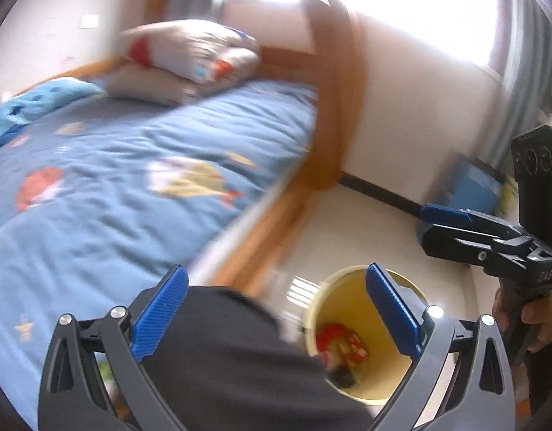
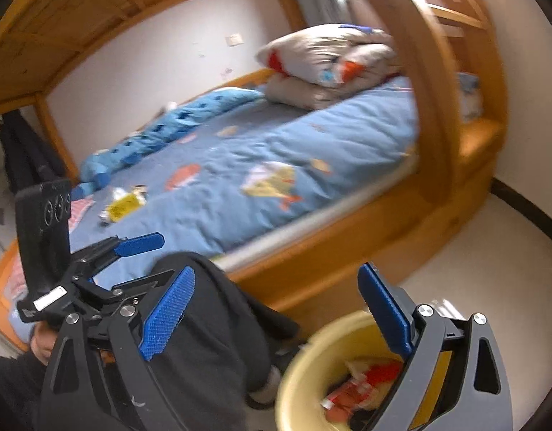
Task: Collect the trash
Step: 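Return both tools to the remaining trash on the quilt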
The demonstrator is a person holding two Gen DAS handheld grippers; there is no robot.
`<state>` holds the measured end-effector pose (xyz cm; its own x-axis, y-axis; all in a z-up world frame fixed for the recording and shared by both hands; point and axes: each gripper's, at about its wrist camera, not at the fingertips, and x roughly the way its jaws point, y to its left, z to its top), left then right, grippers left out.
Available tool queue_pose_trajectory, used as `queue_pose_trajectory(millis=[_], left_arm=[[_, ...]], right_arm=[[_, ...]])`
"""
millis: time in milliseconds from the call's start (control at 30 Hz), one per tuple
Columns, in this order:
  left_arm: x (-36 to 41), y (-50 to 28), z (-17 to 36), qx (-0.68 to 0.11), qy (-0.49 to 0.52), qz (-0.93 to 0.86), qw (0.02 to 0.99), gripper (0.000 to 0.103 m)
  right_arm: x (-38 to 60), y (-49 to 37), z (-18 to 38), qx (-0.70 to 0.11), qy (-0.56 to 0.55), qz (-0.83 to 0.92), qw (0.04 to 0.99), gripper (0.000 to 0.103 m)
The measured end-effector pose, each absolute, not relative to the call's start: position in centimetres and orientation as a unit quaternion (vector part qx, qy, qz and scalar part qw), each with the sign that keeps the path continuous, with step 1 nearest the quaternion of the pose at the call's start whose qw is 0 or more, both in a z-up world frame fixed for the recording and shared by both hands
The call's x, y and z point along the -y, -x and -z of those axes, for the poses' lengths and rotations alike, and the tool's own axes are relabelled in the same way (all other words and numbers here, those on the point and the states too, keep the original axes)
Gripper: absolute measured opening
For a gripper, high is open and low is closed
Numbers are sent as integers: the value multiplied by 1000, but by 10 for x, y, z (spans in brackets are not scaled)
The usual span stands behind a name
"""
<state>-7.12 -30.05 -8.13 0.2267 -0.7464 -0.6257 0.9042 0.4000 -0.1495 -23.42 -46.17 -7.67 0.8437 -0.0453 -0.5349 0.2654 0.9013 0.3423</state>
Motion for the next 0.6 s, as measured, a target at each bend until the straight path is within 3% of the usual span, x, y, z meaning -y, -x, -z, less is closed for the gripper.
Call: queue_pose_trajectory(millis=[367, 600], left_arm=[[193, -20, 61, -298, -94, 407, 858, 99], [118, -84, 58, -301, -76, 326, 893, 99]], right_arm=[[388, 107, 51, -212, -145, -67, 964, 93], [345, 16, 48, -234, -140, -171, 947, 94]])
